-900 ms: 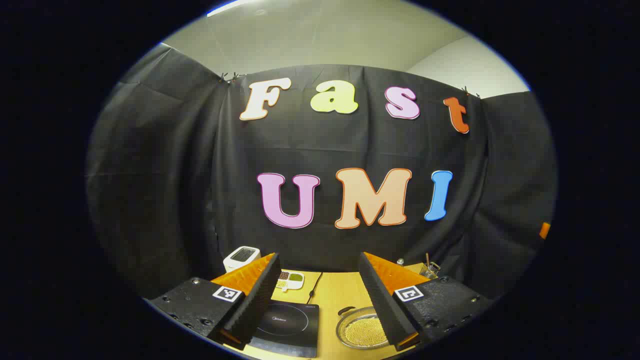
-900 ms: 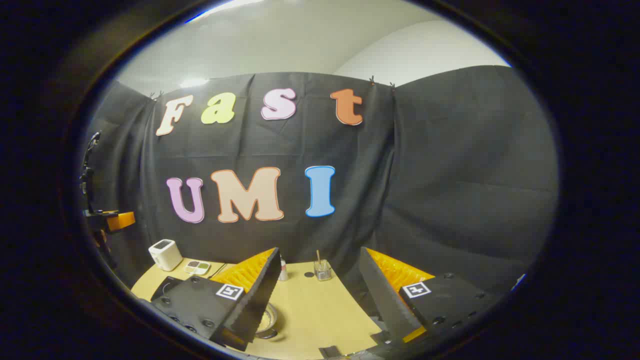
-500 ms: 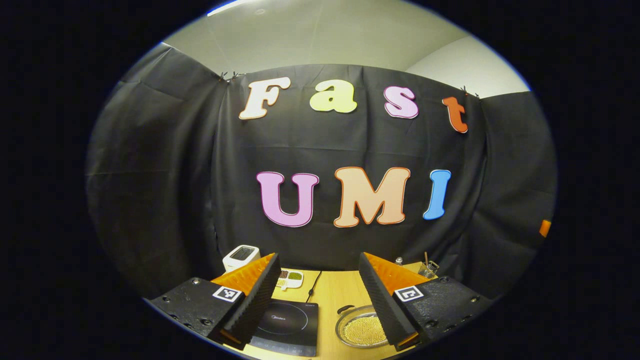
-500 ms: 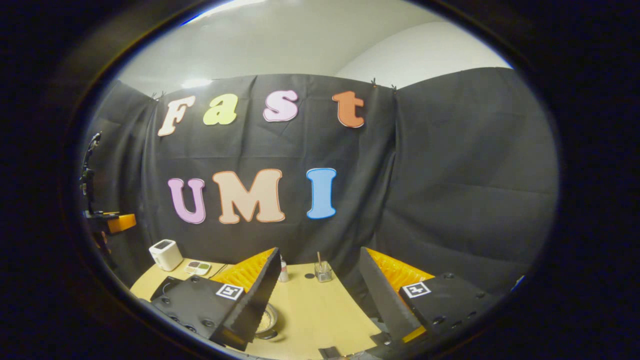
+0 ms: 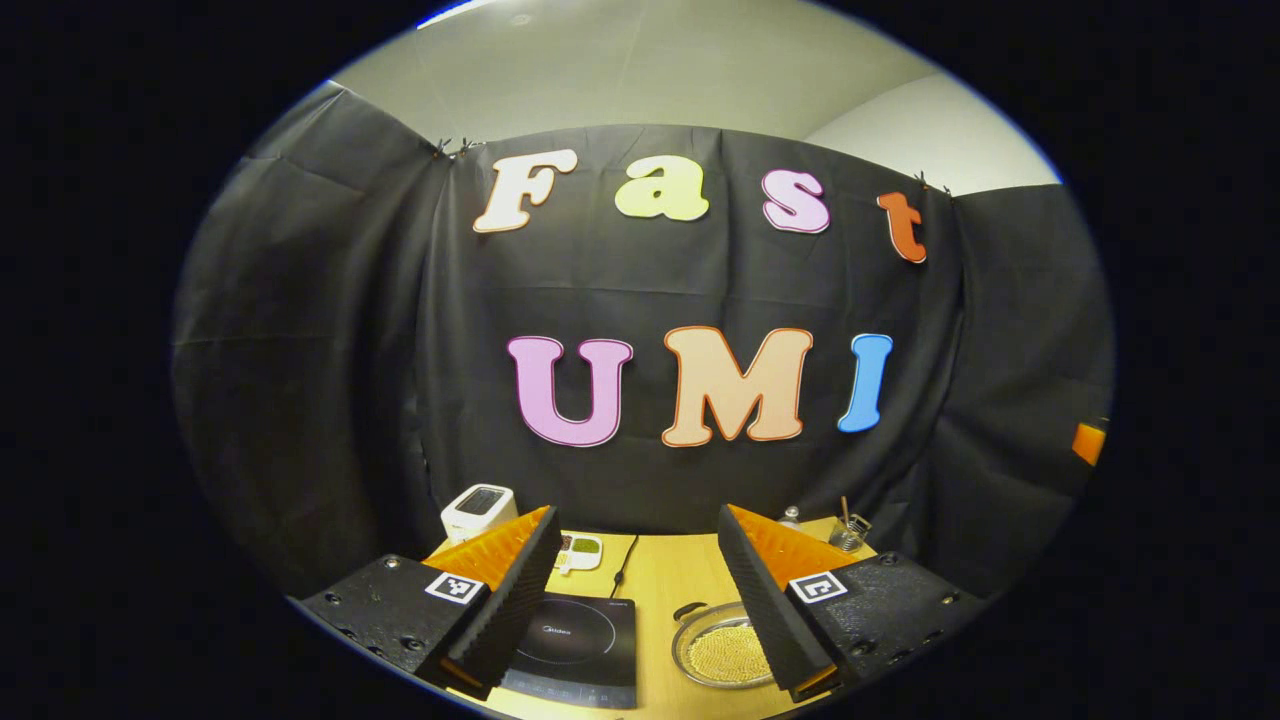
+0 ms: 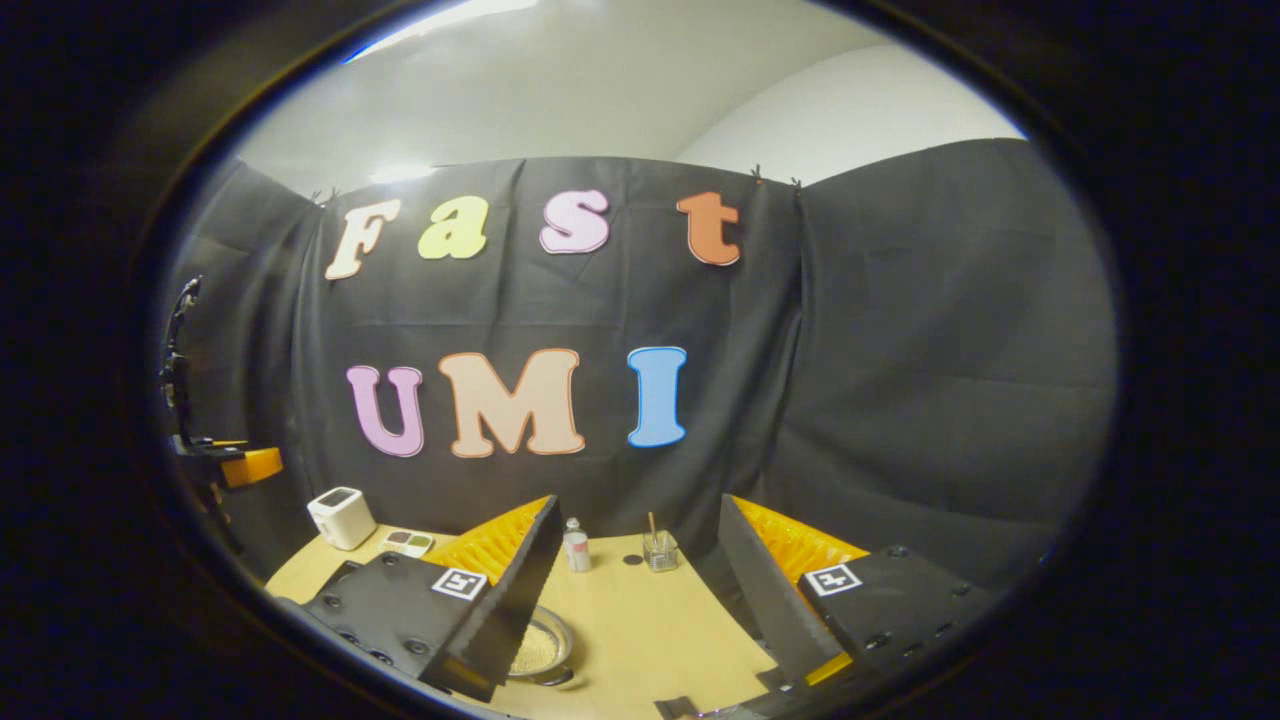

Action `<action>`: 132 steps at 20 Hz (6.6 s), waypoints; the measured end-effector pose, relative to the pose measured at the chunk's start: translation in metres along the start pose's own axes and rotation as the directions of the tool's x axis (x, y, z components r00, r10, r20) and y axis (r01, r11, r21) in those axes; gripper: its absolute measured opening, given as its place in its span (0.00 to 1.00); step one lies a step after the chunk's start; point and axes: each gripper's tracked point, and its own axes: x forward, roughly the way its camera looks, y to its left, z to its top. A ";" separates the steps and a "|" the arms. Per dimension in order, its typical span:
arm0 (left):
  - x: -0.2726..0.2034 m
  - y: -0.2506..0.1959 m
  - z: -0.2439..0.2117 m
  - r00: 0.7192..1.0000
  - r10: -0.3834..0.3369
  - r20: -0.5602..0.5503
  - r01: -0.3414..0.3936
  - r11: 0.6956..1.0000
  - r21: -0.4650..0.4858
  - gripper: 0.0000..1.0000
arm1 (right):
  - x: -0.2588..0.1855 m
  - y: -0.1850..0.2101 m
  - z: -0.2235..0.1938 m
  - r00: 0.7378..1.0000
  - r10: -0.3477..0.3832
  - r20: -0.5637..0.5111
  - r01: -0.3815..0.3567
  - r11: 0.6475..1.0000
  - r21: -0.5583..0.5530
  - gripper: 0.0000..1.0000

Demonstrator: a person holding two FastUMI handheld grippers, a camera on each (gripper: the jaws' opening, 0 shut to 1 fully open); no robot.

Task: First push the handle of the pot to place it horizontally, then grasp the pot with both hands and set it on the induction cooktop.

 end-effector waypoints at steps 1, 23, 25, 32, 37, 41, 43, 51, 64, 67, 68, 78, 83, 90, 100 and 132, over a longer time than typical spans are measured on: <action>0.000 0.001 -0.001 1.000 -0.007 -0.001 0.007 1.000 0.003 0.92 | -0.001 0.004 -0.001 1.000 0.001 -0.003 -0.001 1.000 0.001 0.94; -0.003 0.005 -0.004 0.994 -0.104 0.023 0.103 0.992 0.068 0.92 | -0.024 0.047 -0.013 0.998 -0.056 -0.012 0.056 0.998 0.000 0.01; -0.003 0.010 -0.007 0.995 -0.101 0.017 0.099 0.993 0.068 0.95 | -0.025 0.056 -0.023 0.998 -0.042 -0.040 0.043 0.999 0.027 0.01; -0.017 0.043 -0.024 0.996 -0.083 -0.013 0.084 0.995 0.054 0.92 | -0.028 0.088 -0.070 0.990 0.015 -0.142 -0.005 0.998 0.069 0.00; -0.015 0.073 -0.031 1.000 -0.014 -0.022 0.015 0.998 0.060 0.95 | -0.018 0.112 -0.107 0.970 0.080 -0.230 -0.064 0.995 0.075 0.06; -0.009 0.092 -0.040 0.998 0.055 -0.031 -0.052 0.996 0.076 0.92 | -0.003 0.139 -0.162 0.921 0.170 -0.352 -0.126 0.982 0.143 0.00; -0.004 0.097 -0.043 0.996 0.080 -0.038 -0.077 0.993 0.086 0.92 | 0.003 0.148 -0.199 0.879 0.205 -0.431 -0.131 0.972 0.195 0.00; 0.023 0.080 -0.064 0.993 0.102 -0.052 -0.100 0.994 0.045 0.95 | 0.008 0.145 -0.360 0.618 0.249 -0.746 0.012 0.945 0.326 0.03; 0.038 0.081 -0.102 0.948 0.273 -0.165 -0.264 0.962 0.072 0.93 | -0.020 0.172 -0.503 0.171 0.392 -0.904 0.141 0.898 0.416 0.03; 0.034 0.086 -0.109 0.928 0.321 -0.191 -0.314 0.947 0.068 0.96 | -0.016 0.178 -0.515 0.129 0.404 -0.906 0.142 0.897 0.420 0.03; 0.034 0.087 -0.112 0.922 0.333 -0.199 -0.327 0.943 0.063 0.96 | -0.015 0.180 -0.517 0.117 0.413 -0.903 0.144 0.893 0.427 0.03; 0.027 0.072 -0.133 0.885 0.390 -0.255 -0.394 0.918 0.038 0.96 | -0.005 0.179 -0.533 0.027 0.440 -0.897 0.147 0.886 0.439 0.00; 0.031 0.059 -0.147 0.872 0.392 -0.292 -0.405 0.914 0.018 0.93 | 0.009 0.168 -0.532 0.018 0.443 -0.896 0.190 0.879 0.438 0.00; 0.046 0.032 -0.157 0.876 0.362 -0.318 -0.377 0.926 0.013 0.96 | 0.037 0.158 -0.537 0.058 0.414 -0.909 0.211 0.885 0.416 0.03; 0.056 0.025 -0.181 0.858 0.355 -0.371 -0.376 0.927 0.017 0.96 | 0.079 0.133 -0.534 0.103 0.401 -0.910 0.280 0.866 0.414 0.00; 0.056 0.035 -0.240 0.798 0.349 -0.492 -0.402 0.915 -0.003 0.96 | 0.140 0.092 -0.535 0.175 0.381 -0.908 0.303 0.856 0.418 0.01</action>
